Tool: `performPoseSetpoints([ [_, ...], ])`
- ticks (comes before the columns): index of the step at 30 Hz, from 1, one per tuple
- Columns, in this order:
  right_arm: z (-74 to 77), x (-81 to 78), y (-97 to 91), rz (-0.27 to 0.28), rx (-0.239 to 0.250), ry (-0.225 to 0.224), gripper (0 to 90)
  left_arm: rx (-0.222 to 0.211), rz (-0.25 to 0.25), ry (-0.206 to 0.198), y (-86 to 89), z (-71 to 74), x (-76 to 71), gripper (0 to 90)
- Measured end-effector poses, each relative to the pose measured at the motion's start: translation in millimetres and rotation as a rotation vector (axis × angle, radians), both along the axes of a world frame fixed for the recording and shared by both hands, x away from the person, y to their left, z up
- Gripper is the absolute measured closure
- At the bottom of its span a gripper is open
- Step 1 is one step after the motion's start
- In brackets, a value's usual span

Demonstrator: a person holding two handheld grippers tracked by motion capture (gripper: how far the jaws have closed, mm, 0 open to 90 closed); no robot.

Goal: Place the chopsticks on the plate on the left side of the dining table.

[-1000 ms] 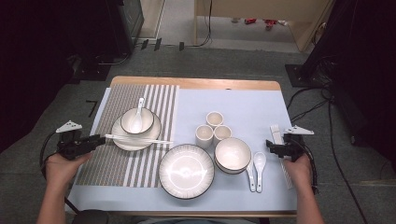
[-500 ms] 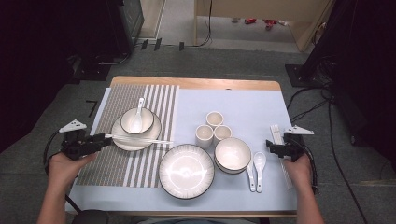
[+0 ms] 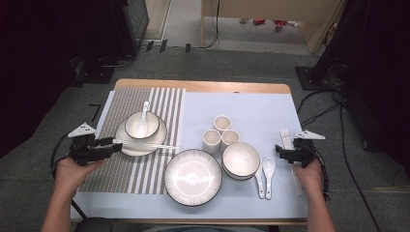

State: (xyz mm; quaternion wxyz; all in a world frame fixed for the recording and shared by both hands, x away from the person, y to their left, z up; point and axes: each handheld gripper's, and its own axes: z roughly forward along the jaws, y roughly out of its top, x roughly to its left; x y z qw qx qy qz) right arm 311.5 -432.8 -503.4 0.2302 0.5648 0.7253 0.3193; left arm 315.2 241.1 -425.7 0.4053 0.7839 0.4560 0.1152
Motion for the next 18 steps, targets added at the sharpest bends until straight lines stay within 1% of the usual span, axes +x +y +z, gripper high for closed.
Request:
performPoseSetpoints([
  [5,0.0,0.0,0.0,0.0,0.0,0.0,14.2,-0.006,-0.014,0.009,-5.2,0.2,0.6,37.1],
  [11,0.0,0.0,0.0,0.0,0.0,0.0,14.2,-0.028,-0.025,0.014,-9.2,1.6,1.2,33.8],
  [18,-0.1,0.0,0.0,0.0,0.0,0.0,14.2,-0.036,-0.036,0.02,-15.0,3.9,1.0,33.0],
])
